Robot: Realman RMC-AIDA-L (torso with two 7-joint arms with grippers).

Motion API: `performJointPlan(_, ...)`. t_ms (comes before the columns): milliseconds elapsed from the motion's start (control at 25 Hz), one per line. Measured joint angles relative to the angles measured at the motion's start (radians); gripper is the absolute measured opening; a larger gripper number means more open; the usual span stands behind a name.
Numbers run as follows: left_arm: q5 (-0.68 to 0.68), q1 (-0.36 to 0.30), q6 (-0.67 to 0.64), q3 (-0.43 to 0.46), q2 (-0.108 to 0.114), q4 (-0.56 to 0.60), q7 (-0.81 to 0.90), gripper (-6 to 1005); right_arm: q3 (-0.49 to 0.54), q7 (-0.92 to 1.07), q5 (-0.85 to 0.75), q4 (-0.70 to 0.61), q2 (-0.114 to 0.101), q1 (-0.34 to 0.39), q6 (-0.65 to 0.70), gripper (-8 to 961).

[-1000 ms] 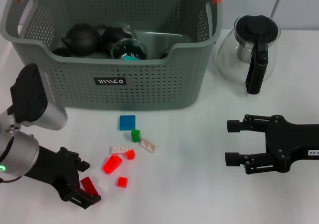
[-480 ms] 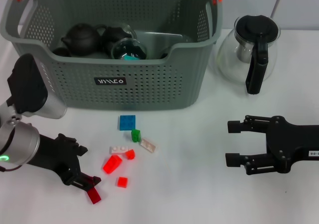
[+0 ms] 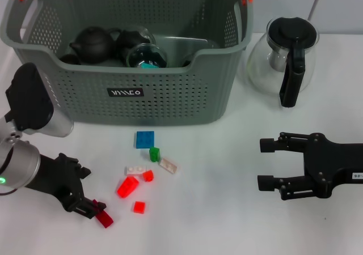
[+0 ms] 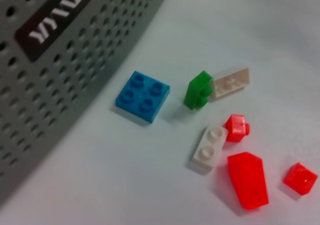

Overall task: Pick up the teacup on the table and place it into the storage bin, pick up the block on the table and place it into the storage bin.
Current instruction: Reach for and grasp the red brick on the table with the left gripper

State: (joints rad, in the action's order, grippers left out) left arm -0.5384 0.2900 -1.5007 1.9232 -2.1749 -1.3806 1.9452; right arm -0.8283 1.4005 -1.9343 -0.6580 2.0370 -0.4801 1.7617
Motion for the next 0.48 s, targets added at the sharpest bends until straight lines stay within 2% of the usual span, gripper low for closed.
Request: performJointPlan(480,0.051,-0.009,0.014,0.022,0.0,-0.065,0.033,873,0.0,0.0,0.001,0.0,0.0,0.001,0.0,915)
